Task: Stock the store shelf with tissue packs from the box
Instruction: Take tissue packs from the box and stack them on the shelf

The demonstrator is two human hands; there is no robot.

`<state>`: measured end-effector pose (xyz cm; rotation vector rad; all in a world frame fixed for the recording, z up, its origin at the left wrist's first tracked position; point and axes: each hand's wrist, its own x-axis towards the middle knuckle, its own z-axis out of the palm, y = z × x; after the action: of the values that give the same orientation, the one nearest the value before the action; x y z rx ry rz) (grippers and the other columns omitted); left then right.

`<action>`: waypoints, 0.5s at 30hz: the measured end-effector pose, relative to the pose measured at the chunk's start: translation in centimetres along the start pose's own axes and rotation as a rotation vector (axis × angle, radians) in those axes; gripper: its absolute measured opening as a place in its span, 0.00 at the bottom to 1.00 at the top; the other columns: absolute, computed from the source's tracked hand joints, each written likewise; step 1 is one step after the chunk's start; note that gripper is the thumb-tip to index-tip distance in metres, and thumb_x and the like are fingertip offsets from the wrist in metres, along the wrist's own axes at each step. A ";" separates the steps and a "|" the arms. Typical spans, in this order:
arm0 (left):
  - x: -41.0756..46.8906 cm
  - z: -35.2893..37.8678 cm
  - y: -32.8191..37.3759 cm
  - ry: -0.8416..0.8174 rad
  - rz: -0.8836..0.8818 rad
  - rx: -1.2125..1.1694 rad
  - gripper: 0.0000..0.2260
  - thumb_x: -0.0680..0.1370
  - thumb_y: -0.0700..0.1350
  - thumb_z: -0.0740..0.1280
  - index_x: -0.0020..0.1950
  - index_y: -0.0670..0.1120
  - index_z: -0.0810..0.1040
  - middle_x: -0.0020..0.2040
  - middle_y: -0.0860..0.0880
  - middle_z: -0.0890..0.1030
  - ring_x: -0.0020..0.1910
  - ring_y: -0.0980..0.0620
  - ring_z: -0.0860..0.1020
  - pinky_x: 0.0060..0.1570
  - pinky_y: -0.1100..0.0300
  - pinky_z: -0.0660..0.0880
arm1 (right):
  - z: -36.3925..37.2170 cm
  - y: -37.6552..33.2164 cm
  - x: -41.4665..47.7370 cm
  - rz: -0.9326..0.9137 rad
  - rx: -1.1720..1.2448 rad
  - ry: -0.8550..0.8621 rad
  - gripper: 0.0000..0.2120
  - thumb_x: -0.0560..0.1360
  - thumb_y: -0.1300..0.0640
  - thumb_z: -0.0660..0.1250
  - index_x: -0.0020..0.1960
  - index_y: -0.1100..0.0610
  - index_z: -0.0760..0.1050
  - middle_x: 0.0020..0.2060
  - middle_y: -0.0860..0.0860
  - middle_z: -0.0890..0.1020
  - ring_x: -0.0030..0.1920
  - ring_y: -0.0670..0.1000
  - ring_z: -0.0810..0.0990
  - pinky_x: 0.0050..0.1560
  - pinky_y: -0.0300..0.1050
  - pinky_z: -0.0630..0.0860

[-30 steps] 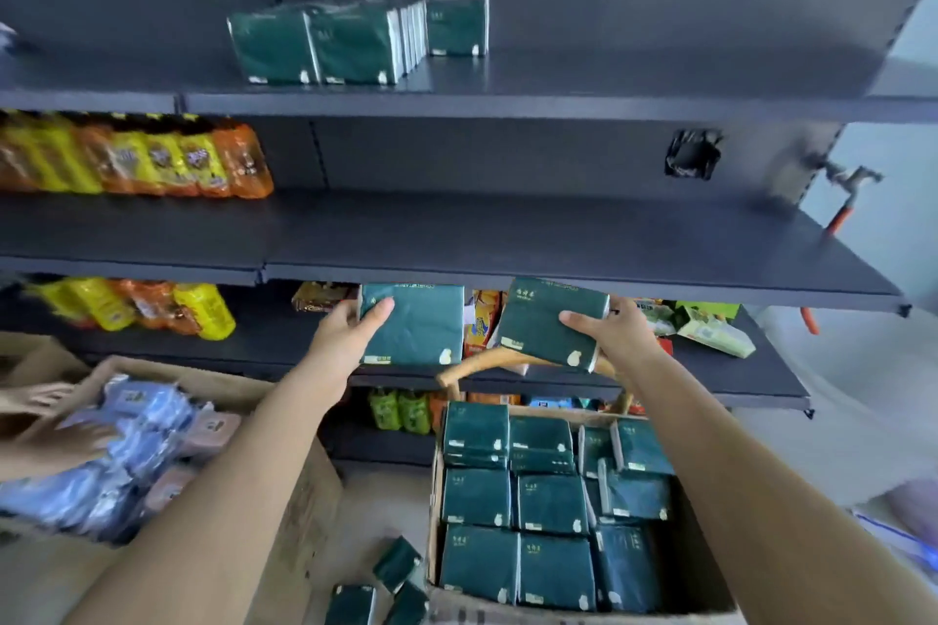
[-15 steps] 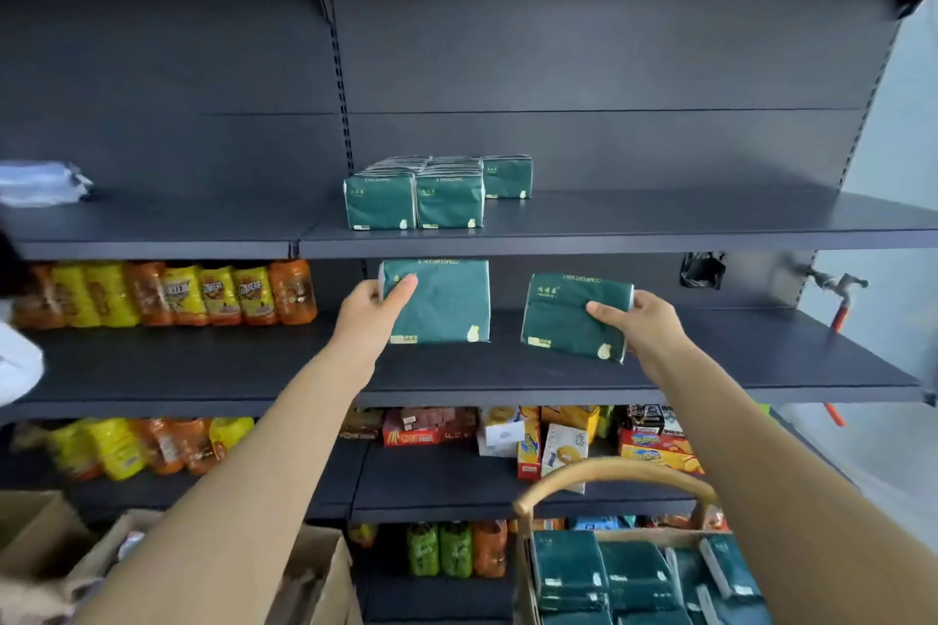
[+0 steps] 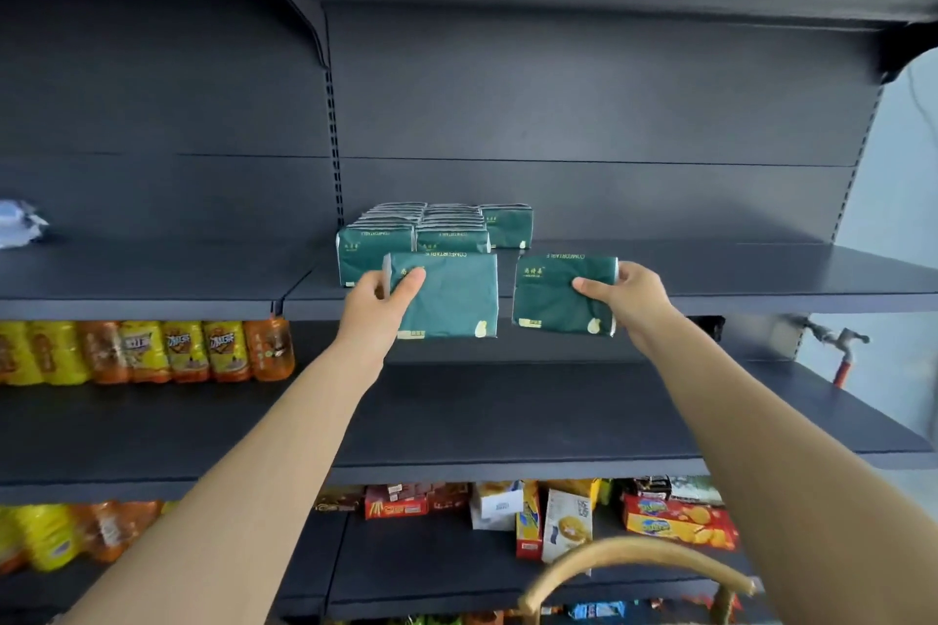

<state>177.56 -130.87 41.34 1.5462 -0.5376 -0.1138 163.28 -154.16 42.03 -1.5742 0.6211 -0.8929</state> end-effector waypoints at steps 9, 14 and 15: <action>8.3 3.6 0.7 0.070 0.065 0.053 0.14 0.74 0.55 0.68 0.51 0.44 0.79 0.52 0.45 0.82 0.54 0.47 0.79 0.57 0.50 0.73 | 3.4 -0.3 13.7 -0.062 -0.039 -0.068 0.17 0.68 0.62 0.76 0.53 0.61 0.76 0.45 0.53 0.83 0.42 0.52 0.83 0.42 0.49 0.81; 12.0 5.3 0.4 0.111 0.075 0.054 0.11 0.75 0.53 0.68 0.48 0.46 0.79 0.49 0.49 0.81 0.48 0.53 0.78 0.45 0.63 0.72 | 5.9 1.7 22.1 -0.085 -0.184 -0.010 0.15 0.63 0.54 0.79 0.45 0.56 0.77 0.45 0.57 0.83 0.46 0.58 0.83 0.47 0.58 0.81; 12.6 5.5 0.4 0.120 0.082 0.067 0.11 0.75 0.53 0.68 0.48 0.46 0.79 0.47 0.50 0.81 0.46 0.55 0.76 0.41 0.65 0.70 | 6.3 2.1 23.4 -0.085 -0.210 -0.003 0.17 0.63 0.53 0.79 0.46 0.58 0.77 0.45 0.57 0.83 0.46 0.59 0.83 0.47 0.58 0.81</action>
<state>186.32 -140.95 44.57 1.5824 -0.5133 0.0603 181.95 -169.60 44.55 -1.8011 0.6670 -0.9108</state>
